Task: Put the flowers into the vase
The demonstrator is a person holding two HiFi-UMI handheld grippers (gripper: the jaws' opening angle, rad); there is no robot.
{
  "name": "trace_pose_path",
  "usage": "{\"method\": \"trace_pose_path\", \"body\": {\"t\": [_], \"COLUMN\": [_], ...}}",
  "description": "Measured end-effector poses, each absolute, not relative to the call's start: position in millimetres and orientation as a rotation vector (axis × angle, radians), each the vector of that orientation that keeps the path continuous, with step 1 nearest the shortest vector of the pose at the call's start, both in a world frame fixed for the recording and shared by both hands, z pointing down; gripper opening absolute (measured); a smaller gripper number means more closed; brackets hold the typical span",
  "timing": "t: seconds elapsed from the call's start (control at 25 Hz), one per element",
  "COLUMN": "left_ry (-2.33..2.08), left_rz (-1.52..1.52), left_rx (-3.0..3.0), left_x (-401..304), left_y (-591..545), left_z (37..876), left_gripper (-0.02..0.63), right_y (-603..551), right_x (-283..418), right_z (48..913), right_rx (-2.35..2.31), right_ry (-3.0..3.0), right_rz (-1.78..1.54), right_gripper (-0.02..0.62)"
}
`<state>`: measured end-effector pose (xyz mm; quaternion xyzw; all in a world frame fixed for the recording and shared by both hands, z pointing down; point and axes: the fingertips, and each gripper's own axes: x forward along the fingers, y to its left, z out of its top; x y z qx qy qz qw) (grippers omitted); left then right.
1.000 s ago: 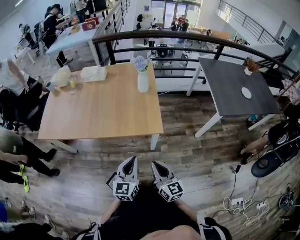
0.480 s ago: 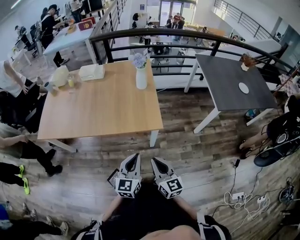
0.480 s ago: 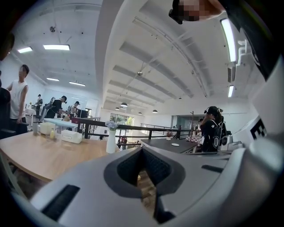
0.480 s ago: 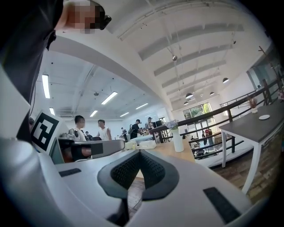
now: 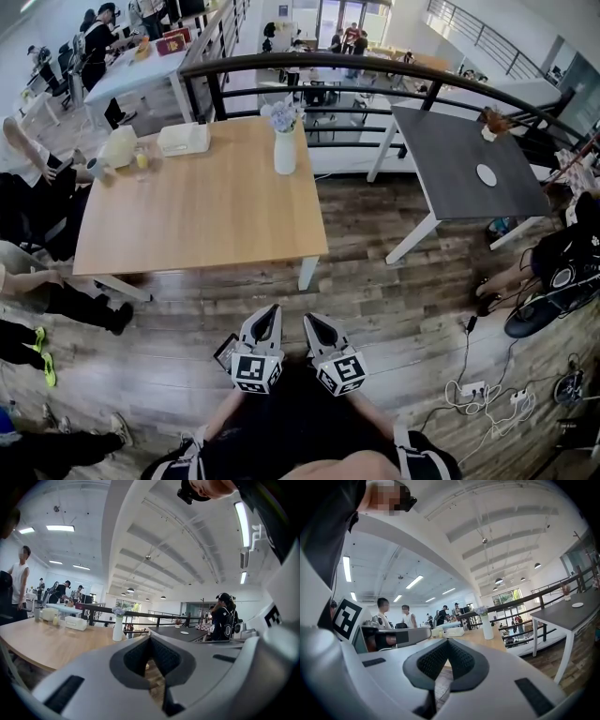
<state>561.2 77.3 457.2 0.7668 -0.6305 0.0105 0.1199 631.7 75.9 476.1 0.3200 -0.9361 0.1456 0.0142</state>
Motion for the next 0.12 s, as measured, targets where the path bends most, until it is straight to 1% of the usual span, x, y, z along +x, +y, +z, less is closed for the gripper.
{"method": "trace_pose_path", "body": {"t": [0.12], "left_ry": [-1.845], "left_rz": [0.029], "left_rx": [2.245], "left_x": [562.0], "left_y": [80.3], "left_z": [459.4], "left_gripper": [0.031], "right_y": [79.6], "right_x": [632.4], "right_z": [478.8], "right_rx": [0.998], "right_ry": [-2.916], "right_rz": [0.446], "right_gripper": [0.015]}}
